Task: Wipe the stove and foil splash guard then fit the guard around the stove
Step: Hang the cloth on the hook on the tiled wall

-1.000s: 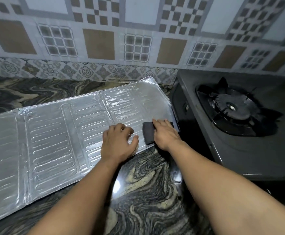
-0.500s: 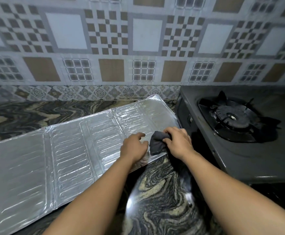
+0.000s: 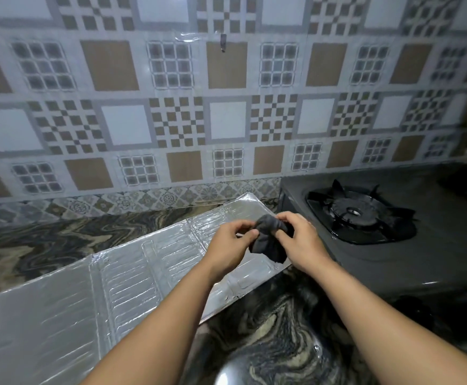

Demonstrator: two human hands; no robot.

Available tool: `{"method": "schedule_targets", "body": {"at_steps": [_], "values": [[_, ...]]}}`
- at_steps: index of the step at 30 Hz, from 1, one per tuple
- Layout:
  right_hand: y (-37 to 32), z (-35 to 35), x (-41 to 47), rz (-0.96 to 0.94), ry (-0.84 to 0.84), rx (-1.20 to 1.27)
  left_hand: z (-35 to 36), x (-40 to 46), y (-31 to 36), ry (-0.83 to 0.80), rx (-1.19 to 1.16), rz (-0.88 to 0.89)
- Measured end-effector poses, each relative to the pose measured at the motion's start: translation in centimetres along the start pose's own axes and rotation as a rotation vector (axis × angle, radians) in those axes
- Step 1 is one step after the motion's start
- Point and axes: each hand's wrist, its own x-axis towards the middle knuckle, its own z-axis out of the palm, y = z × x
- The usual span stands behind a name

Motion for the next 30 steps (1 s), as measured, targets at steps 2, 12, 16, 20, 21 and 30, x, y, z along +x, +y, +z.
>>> {"method": "schedule_targets", "body": {"at_steps": [2, 12, 16, 20, 21, 30], "values": [[-0.6, -0.8, -0.3, 0.009, 0.07, 0.018, 0.8, -0.3, 1.5, 0.042, -0.051, -0.019], [-3.1, -5.1, -1.5, 0.39, -0.109, 0.699, 5.3, -2.0, 6.9, 0.144, -0.267, -0.091], [-2.7, -7.7, -2.1, 0.38, -0.192, 0.888, 6.4, -3.0, 8.8, 0.115, -0.388, -0.151], [-2.0, -10.5, -2.7, 0.317, -0.252, 0.843, 7.9, -4.0, 11.0, 0.068, -0.369, -0.123], [-1.8, -11.0, -2.7, 0.302, -0.247, 0.826, 8.3, -4.2, 11.5, 0.074, -0.345, -0.116], [0.8, -15.4, -0.2, 0.067, -0.075, 0.317, 8.8, -3.7, 13.3, 0.29, 0.04, -0.011]]}}
